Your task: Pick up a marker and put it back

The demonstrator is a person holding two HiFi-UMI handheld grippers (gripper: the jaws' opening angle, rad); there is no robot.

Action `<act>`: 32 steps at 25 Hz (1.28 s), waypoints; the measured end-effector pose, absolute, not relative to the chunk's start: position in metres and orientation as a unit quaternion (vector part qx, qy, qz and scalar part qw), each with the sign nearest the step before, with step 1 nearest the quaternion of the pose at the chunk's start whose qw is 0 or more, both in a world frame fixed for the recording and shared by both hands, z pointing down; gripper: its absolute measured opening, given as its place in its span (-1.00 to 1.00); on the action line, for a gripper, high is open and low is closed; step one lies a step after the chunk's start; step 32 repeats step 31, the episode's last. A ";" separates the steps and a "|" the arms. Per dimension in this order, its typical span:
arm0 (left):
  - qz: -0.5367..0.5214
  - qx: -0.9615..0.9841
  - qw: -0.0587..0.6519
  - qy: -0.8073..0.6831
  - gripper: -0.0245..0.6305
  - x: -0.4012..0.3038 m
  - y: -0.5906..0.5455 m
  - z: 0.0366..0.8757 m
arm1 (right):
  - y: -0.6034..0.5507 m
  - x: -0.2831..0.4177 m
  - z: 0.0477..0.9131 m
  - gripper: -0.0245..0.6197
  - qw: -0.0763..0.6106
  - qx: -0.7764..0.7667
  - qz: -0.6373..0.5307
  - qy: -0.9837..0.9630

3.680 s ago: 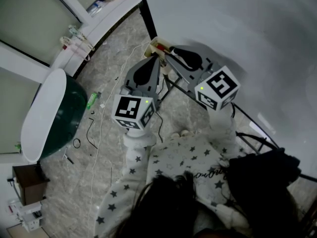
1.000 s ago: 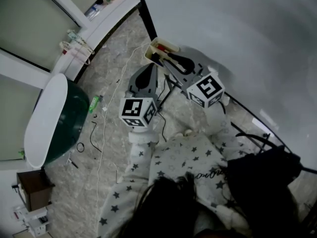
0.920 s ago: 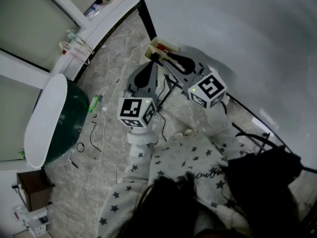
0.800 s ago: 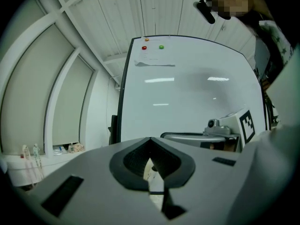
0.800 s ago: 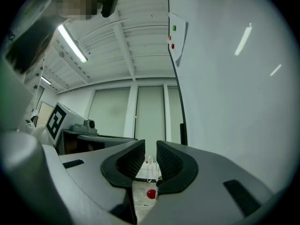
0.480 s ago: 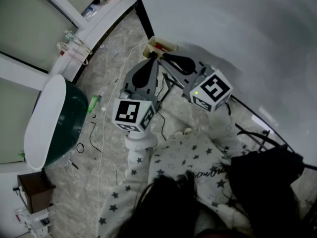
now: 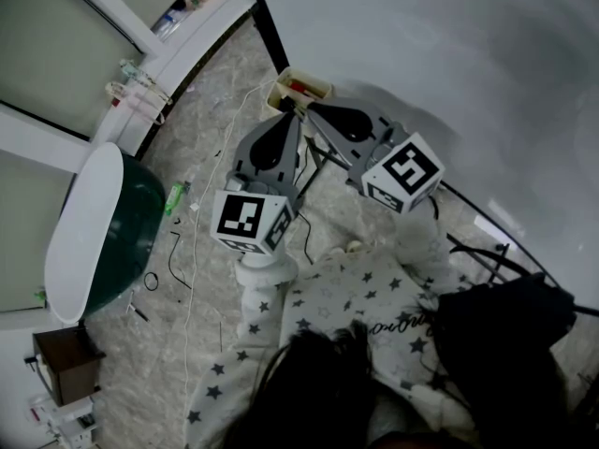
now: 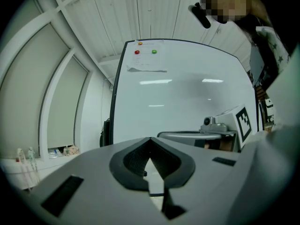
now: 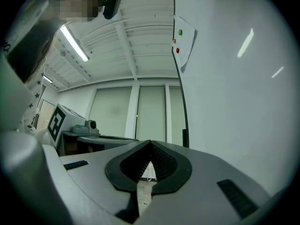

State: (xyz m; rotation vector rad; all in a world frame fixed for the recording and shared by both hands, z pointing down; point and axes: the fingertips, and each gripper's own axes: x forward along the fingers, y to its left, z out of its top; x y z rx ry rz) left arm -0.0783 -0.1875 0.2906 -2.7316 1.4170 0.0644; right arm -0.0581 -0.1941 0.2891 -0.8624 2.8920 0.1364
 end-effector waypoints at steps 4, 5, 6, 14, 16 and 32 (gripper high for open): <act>0.018 -0.886 0.030 0.461 -0.92 -0.079 -0.189 0.292 | -0.196 -0.057 0.292 -0.90 0.053 -0.288 0.047 0.955; 0.018 -0.887 0.030 0.461 -0.92 -0.079 -0.189 0.293 | -0.196 -0.057 0.292 -0.90 0.053 -0.288 0.047 0.955; 0.018 -0.887 0.030 0.461 -0.92 -0.078 -0.189 0.293 | -0.197 -0.057 0.293 -0.90 0.053 -0.289 0.046 0.955; 0.018 -0.887 0.031 0.461 -0.92 -0.079 -0.190 0.291 | -0.199 -0.058 0.294 -0.90 0.048 -0.291 0.045 0.955; 0.019 -0.887 0.031 0.461 -0.92 -0.079 -0.190 0.291 | -0.200 -0.057 0.295 -0.90 0.046 -0.293 0.044 0.954; 0.019 -0.888 0.021 0.459 -0.92 -0.079 -0.190 0.294 | -0.205 -0.058 0.303 -0.90 0.041 -0.293 0.034 0.955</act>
